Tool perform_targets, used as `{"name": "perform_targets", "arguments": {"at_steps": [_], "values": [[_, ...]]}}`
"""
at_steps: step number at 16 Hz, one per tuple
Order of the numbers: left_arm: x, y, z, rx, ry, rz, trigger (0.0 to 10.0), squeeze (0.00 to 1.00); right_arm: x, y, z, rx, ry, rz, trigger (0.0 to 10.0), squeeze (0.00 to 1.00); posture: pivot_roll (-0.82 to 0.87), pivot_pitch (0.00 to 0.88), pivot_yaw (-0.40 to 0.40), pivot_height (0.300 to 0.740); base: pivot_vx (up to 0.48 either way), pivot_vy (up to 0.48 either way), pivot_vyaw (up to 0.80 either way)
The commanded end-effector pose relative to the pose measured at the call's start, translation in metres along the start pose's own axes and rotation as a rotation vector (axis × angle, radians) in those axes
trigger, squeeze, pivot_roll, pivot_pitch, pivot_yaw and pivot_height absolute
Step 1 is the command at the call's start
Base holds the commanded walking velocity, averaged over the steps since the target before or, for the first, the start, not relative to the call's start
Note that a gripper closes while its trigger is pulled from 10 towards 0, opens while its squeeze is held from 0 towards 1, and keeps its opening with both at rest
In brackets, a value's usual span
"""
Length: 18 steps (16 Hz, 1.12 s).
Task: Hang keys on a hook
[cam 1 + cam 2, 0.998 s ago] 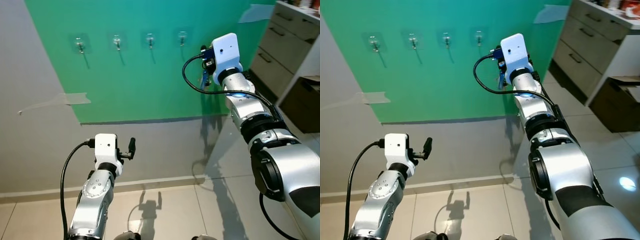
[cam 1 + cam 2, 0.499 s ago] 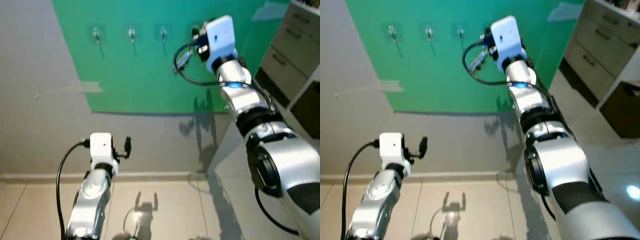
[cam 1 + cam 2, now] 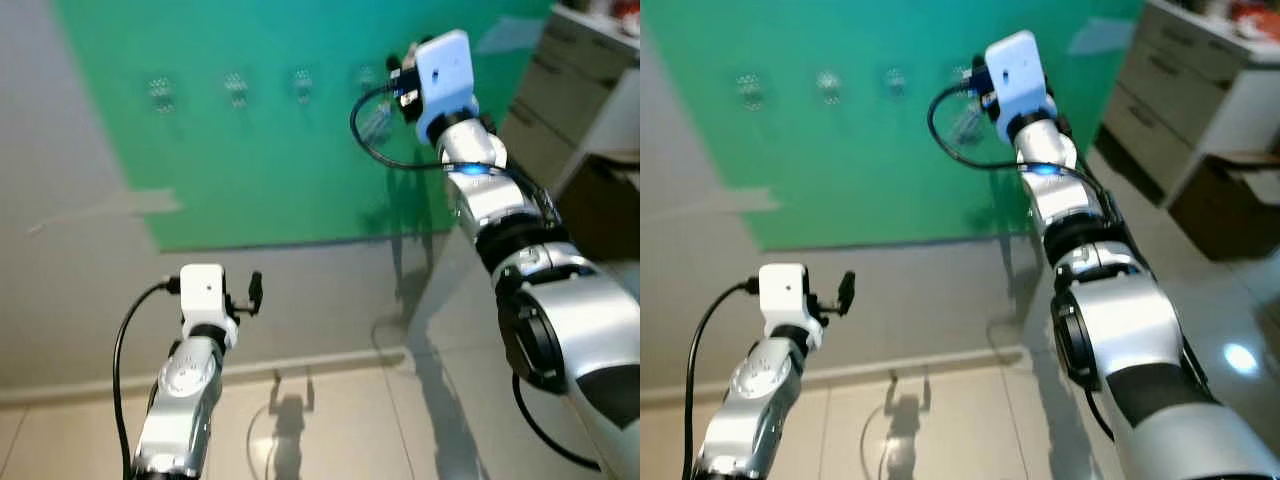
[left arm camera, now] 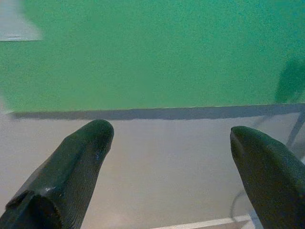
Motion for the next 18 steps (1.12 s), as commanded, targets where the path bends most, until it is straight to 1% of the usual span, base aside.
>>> {"name": "perform_targets", "arguments": {"at_steps": [1,4,6,8,10,13,18], "values": [[-0.007,0.006,0.002,-0.022,-0.021,0.006,10.0,0.00,-0.004,0.008,0.003,-0.022,0.000,-0.008,10.0,0.00,-0.01,0.000,0.013,0.740,0.000,0.000,0.00],[-0.005,0.006,0.002,-0.023,-0.011,0.005,10.0,0.00,-0.004,0.009,0.003,-0.023,0.004,-0.007,10.0,0.00,-0.01,0.000,0.012,0.740,0.000,0.000,0.00],[-0.004,0.006,0.003,-0.021,-0.003,0.004,10.0,0.00,-0.002,0.014,0.005,-0.037,0.016,0.005,10.0,0.00,-0.01,0.000,0.010,0.740,0.000,0.000,0.00],[-0.003,0.005,0.002,-0.020,0.002,0.002,10.0,0.00,0.000,0.024,0.008,-0.065,0.036,0.012,10.0,0.00,-0.01,0.000,0.004,0.740,0.000,0.000,0.00],[-0.002,0.005,0.003,-0.022,0.009,0.000,10.0,0.00,0.001,0.030,0.010,-0.084,0.039,0.016,10.0,0.00,-0.01,0.000,0.001,0.740,0.000,0.000,0.00],[-0.001,0.006,0.005,-0.026,0.018,0.000,10.0,0.00,0.007,0.039,0.013,-0.116,0.064,0.029,10.0,0.00,-0.01,0.000,-0.002,0.740,0.000,0.000,0.00],[-0.002,0.006,0.006,-0.026,0.026,0.014,10.0,0.00,0.007,0.039,0.012,-0.115,0.076,0.043,10.0,0.00,-0.01,0.000,-0.004,0.740,0.000,0.000,0.00]]}}
Point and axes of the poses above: a point about 5 cm out from each wrist's last joint towards the gripper, its own z axis pointing out of the wrist towards the gripper, its own y axis along the axis of the wrist's last joint, x = y × z, the point moved 3 cm from there along z, pointing out of the wrist towards the gripper, and after that the axes turned 15 degrees about z, right-handed, at the moved point
